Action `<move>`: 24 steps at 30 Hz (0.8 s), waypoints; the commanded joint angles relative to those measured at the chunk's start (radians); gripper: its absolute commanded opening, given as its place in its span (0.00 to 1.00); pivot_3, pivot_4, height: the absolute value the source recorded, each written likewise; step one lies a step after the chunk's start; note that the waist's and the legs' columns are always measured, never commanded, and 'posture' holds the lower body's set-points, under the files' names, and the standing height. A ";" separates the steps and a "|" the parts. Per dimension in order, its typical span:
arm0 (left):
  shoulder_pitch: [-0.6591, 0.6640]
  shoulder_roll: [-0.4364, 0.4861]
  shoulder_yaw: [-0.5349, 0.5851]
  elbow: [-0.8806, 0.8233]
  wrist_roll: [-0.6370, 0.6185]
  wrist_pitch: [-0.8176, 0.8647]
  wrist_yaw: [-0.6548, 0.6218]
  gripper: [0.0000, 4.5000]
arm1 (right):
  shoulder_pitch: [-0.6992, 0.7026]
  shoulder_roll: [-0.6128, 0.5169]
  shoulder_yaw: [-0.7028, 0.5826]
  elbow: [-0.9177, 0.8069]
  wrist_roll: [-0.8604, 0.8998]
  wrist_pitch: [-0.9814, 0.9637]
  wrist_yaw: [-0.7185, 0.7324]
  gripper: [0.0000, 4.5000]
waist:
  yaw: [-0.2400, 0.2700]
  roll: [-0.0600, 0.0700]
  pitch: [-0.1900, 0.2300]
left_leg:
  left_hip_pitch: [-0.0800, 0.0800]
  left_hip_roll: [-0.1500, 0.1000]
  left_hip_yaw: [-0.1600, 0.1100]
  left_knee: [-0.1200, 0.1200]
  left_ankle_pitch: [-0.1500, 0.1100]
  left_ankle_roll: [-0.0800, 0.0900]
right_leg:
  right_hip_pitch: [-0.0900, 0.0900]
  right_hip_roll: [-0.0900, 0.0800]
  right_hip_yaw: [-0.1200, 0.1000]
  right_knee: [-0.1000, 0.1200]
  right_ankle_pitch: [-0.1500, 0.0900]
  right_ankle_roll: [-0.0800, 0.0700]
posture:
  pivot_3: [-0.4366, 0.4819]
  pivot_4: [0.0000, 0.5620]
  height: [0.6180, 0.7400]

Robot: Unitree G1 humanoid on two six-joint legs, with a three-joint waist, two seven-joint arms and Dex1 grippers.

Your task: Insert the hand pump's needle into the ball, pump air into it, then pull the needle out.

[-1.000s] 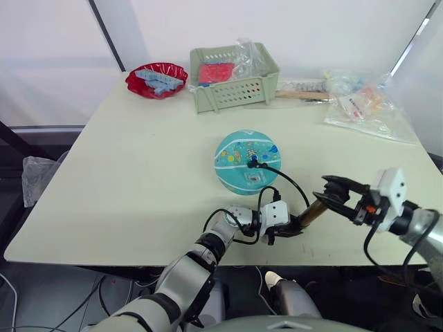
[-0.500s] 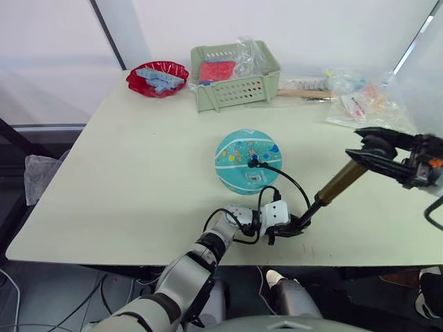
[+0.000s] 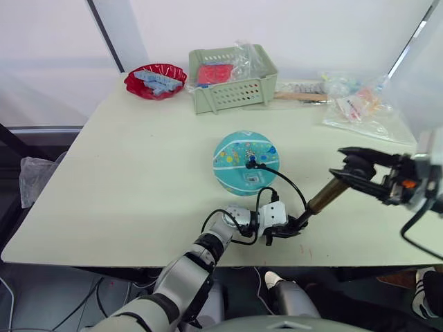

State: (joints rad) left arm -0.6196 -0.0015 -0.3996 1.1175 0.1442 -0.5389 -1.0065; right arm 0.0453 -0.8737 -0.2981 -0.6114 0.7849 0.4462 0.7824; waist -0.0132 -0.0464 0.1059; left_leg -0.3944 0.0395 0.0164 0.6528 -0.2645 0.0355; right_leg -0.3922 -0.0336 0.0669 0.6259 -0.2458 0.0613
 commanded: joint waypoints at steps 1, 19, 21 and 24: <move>0.063 0.043 -0.047 0.100 0.079 0.048 -0.031 0.24 | 0.073 0.040 0.132 0.097 -0.200 -0.074 -0.005 0.37 | 0.000 -0.001 -0.001 | 0.000 0.000 0.000 0.000 0.000 0.000 | 0.000 0.000 0.000 0.000 0.000 0.000 | 0.48 0.27 0.97; 0.066 0.047 -0.047 0.097 0.080 0.047 -0.034 0.24 | -0.056 0.058 0.013 0.105 -0.062 -0.106 0.030 0.37 | 0.002 0.011 0.007 | 0.006 -0.001 -0.001 -0.001 0.000 0.000 | 0.006 -0.001 -0.002 0.000 -0.001 -0.004 | 0.48 0.27 0.97; 0.064 0.047 -0.048 0.098 0.080 0.048 -0.033 0.24 | -0.092 0.008 -0.042 0.090 0.005 -0.045 0.034 0.37 | 0.002 0.013 0.010 | 0.006 -0.001 -0.001 -0.001 0.000 0.000 | 0.006 -0.001 -0.002 0.000 -0.001 -0.004 | 0.48 0.27 0.97; 0.060 0.047 -0.049 0.100 0.080 0.049 -0.033 0.24 | -0.141 -0.057 -0.114 0.082 0.096 0.033 0.033 0.37 | 0.003 0.013 0.011 | 0.004 -0.001 -0.002 -0.001 0.000 0.000 | 0.006 -0.001 -0.003 0.000 -0.001 -0.004 | 0.48 0.27 0.97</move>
State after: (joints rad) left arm -0.6229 -0.0084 -0.3985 1.1113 0.1389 -0.5388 -1.0112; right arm -0.0459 -0.9027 -0.2747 -0.5126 0.8253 0.4647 0.8390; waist -0.0102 -0.0334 0.1171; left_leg -0.3902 0.0384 0.0145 0.6520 -0.2645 0.0354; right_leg -0.3865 -0.0346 0.0643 0.6257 -0.2472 0.0576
